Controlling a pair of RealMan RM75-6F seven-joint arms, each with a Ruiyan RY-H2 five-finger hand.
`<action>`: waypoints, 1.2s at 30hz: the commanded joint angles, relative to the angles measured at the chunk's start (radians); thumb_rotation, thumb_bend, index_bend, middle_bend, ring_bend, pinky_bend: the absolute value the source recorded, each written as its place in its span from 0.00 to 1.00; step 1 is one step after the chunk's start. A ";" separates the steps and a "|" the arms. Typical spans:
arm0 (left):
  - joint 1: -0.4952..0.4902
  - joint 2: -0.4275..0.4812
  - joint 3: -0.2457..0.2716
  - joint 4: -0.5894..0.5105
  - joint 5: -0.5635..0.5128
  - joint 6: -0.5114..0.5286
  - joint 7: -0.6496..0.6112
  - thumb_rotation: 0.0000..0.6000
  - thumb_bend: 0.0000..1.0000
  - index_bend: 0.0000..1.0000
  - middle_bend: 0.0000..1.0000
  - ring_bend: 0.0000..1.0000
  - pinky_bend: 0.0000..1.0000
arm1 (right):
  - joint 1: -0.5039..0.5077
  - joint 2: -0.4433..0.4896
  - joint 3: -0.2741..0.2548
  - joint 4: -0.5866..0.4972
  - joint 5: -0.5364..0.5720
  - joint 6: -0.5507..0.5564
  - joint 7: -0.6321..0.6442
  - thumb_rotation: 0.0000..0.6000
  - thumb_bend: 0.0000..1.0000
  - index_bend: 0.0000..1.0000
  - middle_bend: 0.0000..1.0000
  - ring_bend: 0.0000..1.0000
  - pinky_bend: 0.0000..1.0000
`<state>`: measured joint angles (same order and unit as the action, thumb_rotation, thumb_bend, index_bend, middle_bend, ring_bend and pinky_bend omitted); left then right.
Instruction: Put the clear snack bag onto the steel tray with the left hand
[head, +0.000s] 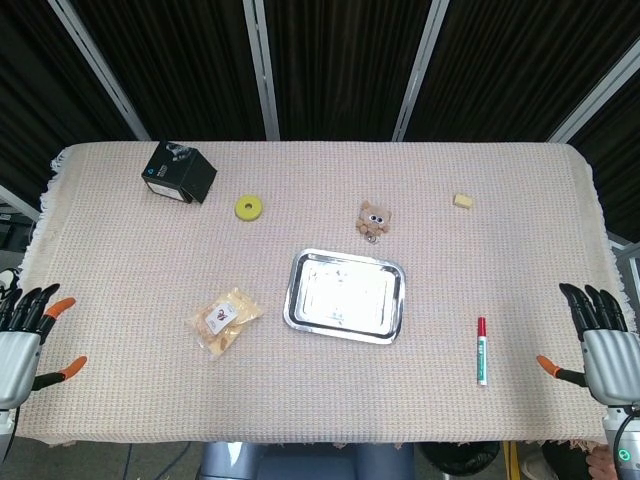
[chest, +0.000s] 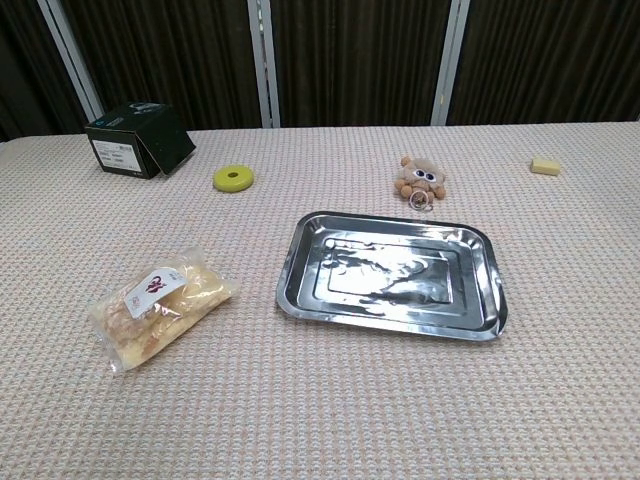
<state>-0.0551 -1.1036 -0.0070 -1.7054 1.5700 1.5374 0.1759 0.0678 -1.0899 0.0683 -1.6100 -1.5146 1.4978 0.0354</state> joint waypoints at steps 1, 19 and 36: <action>-0.006 0.001 -0.001 0.001 0.005 -0.006 0.004 0.88 0.00 0.21 0.07 0.06 0.03 | -0.001 0.001 -0.001 0.001 -0.003 0.002 0.004 1.00 0.00 0.00 0.08 0.00 0.00; -0.252 -0.021 -0.028 -0.027 -0.039 -0.409 0.048 0.88 0.00 0.10 0.00 0.00 0.00 | -0.004 0.012 -0.002 -0.009 -0.009 0.009 -0.002 1.00 0.00 0.00 0.08 0.00 0.00; -0.458 -0.306 -0.070 0.110 -0.176 -0.666 0.140 0.88 0.04 0.12 0.00 0.00 0.01 | -0.031 0.023 -0.006 -0.009 0.012 0.029 0.020 1.00 0.00 0.00 0.08 0.00 0.00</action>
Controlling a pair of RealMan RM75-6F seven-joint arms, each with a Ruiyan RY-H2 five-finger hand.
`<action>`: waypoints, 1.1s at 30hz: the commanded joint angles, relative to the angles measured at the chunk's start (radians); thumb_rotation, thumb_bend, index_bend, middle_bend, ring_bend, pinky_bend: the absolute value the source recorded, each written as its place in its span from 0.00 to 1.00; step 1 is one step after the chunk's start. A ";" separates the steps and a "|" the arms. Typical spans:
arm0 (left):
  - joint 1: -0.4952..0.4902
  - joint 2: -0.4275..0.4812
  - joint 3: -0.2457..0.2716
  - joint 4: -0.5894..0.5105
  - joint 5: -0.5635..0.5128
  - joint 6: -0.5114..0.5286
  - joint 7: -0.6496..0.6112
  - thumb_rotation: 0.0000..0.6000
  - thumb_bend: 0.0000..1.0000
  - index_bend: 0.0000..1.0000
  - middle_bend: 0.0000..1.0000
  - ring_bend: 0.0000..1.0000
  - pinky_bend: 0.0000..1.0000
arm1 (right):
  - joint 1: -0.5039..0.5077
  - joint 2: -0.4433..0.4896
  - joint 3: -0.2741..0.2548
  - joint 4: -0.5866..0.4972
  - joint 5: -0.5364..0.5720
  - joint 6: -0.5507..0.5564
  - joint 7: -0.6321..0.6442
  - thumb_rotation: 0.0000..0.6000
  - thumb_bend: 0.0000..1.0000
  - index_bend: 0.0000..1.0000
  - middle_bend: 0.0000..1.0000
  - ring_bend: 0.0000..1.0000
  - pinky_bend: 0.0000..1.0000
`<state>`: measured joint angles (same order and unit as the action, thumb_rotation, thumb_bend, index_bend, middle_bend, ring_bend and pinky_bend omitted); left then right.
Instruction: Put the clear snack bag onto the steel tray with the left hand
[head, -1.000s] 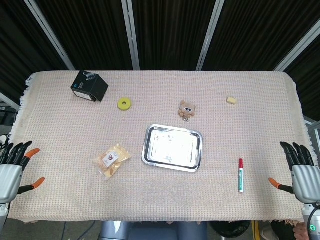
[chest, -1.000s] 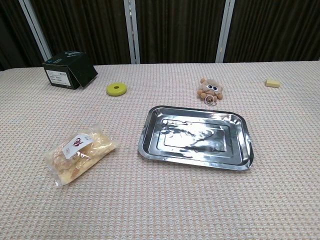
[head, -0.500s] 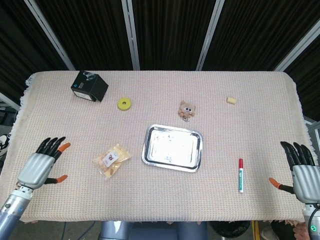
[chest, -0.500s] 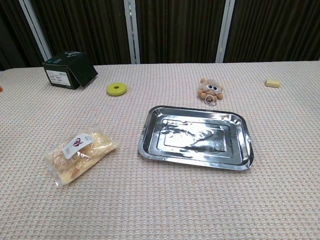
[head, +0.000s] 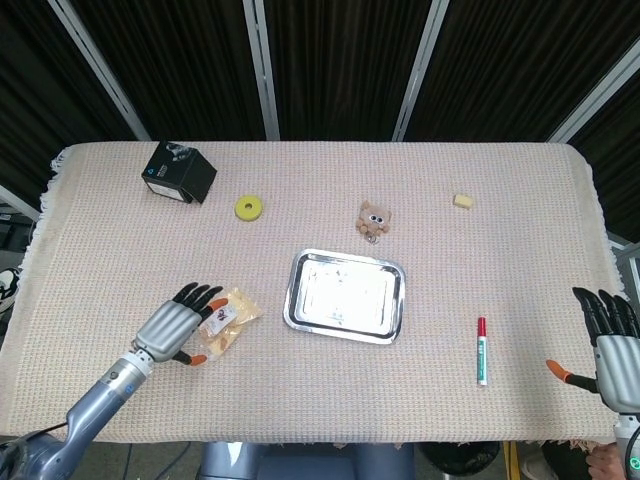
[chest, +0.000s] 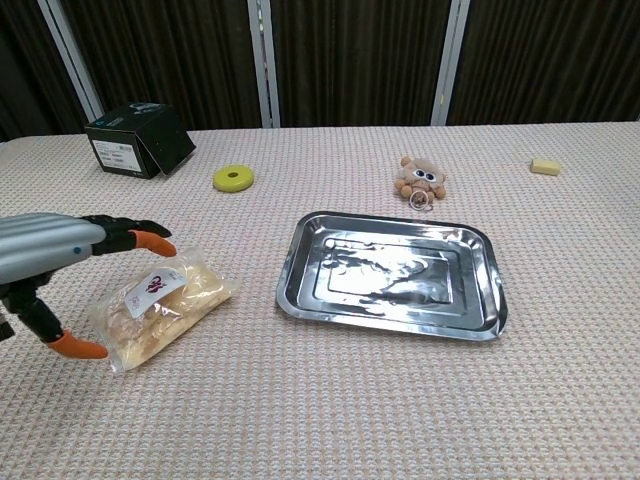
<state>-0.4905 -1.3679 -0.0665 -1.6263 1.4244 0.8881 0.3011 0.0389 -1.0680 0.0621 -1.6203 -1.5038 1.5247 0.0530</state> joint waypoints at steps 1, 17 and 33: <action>-0.028 -0.057 -0.012 0.043 -0.037 -0.019 0.020 0.89 0.04 0.12 0.00 0.00 0.01 | -0.004 0.002 -0.001 0.003 0.002 0.004 0.004 1.00 0.00 0.00 0.08 0.00 0.00; -0.085 -0.217 -0.036 0.207 -0.070 -0.014 -0.068 1.00 0.40 0.46 0.12 0.13 0.42 | -0.026 0.008 -0.002 0.001 0.015 0.016 0.018 1.00 0.00 0.00 0.08 0.00 0.00; -0.092 -0.177 -0.083 0.172 0.031 0.140 -0.300 1.00 0.57 0.62 0.31 0.29 0.53 | -0.020 0.009 0.005 -0.011 0.020 0.005 0.004 1.00 0.00 0.00 0.08 0.00 0.00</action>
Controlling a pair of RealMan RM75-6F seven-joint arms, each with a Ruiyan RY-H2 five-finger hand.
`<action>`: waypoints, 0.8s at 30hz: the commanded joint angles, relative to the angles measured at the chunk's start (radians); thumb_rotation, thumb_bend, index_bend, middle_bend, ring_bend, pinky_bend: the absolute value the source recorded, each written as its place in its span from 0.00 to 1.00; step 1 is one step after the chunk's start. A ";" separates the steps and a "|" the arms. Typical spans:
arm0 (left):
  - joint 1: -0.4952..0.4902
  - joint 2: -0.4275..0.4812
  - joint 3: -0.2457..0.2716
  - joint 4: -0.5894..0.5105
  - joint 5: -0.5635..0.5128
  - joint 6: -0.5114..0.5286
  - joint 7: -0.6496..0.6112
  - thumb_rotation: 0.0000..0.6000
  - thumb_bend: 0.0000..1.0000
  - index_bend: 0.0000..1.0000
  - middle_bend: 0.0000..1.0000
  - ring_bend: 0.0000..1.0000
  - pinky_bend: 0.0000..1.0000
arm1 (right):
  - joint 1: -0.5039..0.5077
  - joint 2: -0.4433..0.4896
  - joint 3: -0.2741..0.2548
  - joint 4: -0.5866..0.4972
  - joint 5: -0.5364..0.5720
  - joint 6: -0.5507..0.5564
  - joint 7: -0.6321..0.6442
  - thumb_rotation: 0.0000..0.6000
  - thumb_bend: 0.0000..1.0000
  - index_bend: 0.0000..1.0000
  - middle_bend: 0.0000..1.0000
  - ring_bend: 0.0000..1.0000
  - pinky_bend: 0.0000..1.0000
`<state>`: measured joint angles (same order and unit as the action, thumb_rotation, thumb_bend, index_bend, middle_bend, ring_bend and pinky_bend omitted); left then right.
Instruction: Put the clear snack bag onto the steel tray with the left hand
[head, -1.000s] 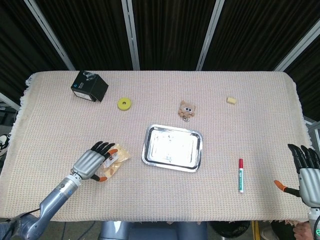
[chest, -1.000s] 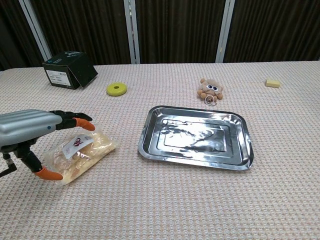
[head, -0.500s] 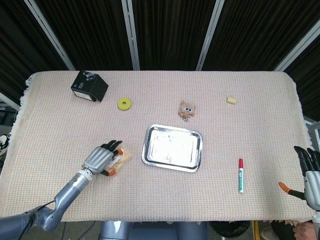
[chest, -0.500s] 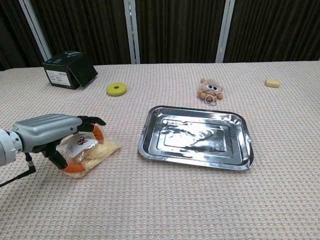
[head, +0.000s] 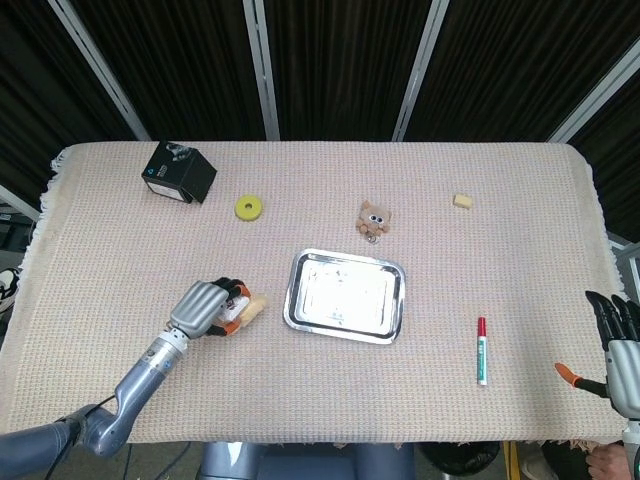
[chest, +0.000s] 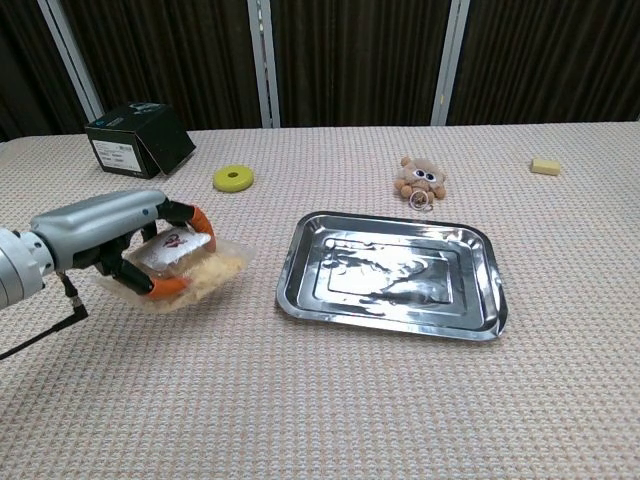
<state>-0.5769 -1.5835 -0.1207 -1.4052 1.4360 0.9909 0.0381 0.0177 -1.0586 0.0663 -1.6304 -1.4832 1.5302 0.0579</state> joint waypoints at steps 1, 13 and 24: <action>-0.012 0.049 -0.043 -0.062 0.024 0.047 -0.033 1.00 0.57 0.61 0.31 0.28 0.53 | 0.002 0.000 0.002 -0.001 -0.001 0.000 -0.002 1.00 0.00 0.00 0.08 0.00 0.00; -0.197 -0.050 -0.178 -0.047 -0.092 -0.070 0.142 1.00 0.53 0.55 0.29 0.28 0.53 | 0.011 -0.003 0.000 0.004 -0.020 -0.008 0.010 1.00 0.00 0.00 0.08 0.00 0.00; -0.359 -0.249 -0.197 0.104 -0.241 -0.171 0.333 1.00 0.48 0.53 0.27 0.27 0.52 | 0.002 -0.005 -0.001 0.021 -0.010 -0.004 0.033 1.00 0.00 0.00 0.08 0.00 0.00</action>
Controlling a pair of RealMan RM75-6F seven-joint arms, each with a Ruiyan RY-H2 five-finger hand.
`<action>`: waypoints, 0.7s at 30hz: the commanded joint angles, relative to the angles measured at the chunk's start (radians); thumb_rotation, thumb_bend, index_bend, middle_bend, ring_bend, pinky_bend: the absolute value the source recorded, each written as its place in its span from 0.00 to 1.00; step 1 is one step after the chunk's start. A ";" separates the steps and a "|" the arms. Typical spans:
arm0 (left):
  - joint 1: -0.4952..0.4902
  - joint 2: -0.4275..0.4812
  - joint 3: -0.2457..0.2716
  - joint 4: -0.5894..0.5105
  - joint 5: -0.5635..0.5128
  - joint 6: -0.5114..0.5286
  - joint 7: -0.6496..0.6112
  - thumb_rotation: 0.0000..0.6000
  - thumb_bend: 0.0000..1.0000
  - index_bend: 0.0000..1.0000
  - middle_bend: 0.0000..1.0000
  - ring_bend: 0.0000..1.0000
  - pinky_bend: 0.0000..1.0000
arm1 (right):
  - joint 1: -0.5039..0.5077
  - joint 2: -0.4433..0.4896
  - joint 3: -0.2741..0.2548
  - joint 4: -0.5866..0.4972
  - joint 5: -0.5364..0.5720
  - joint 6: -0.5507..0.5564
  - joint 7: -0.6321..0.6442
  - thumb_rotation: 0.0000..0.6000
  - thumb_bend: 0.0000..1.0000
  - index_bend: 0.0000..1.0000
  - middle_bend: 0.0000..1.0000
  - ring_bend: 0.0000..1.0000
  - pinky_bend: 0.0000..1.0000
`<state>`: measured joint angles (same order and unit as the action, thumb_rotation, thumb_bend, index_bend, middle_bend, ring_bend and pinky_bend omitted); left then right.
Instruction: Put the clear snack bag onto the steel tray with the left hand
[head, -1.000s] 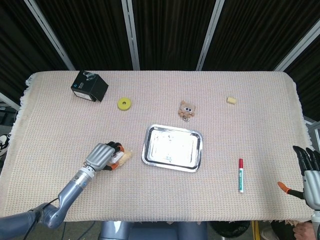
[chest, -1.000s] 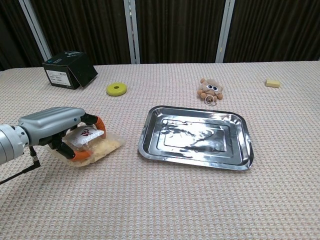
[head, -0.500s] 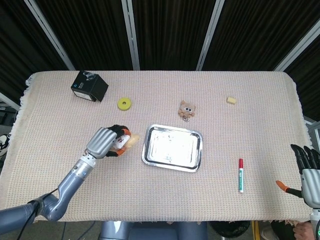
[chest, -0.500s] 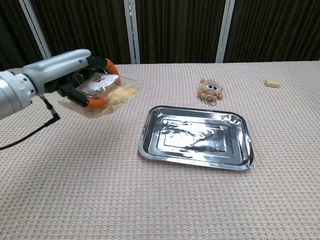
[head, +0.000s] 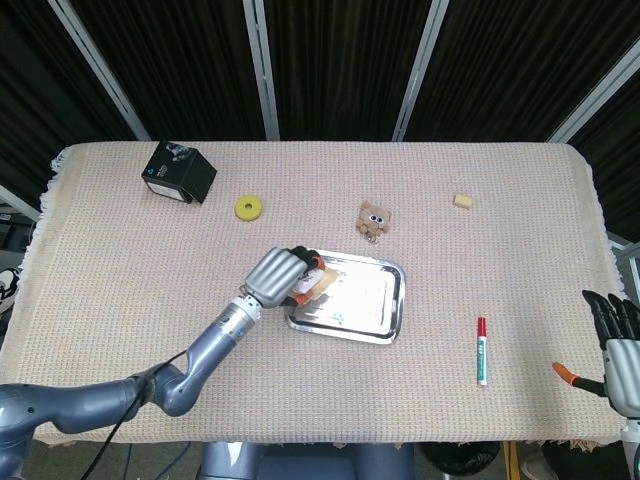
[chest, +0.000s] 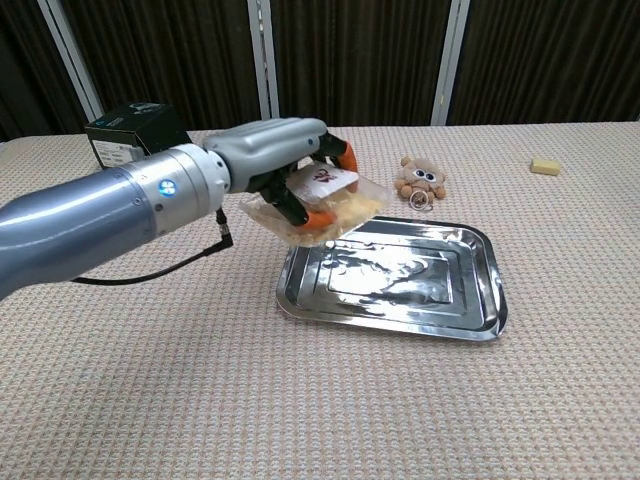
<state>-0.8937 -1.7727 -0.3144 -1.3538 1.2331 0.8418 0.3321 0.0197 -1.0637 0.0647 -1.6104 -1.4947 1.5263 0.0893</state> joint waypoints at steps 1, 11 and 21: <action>-0.051 -0.077 -0.005 0.067 -0.047 -0.023 0.050 1.00 0.46 0.50 0.25 0.26 0.52 | -0.001 -0.001 0.000 0.002 0.001 0.000 0.002 1.00 0.00 0.00 0.08 0.00 0.00; -0.108 -0.161 -0.025 0.108 -0.169 -0.020 0.153 0.98 0.00 0.00 0.00 0.00 0.00 | -0.016 0.010 -0.004 -0.002 0.001 0.016 0.007 1.00 0.00 0.01 0.08 0.00 0.00; 0.026 0.054 0.019 -0.182 -0.092 0.217 0.212 0.97 0.01 0.04 0.00 0.00 0.00 | -0.002 0.000 0.000 0.013 -0.006 -0.002 0.022 1.00 0.00 0.01 0.08 0.00 0.00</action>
<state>-0.9313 -1.8096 -0.3171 -1.4224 1.1203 0.9778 0.5154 0.0173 -1.0625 0.0643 -1.5987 -1.5007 1.5255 0.1103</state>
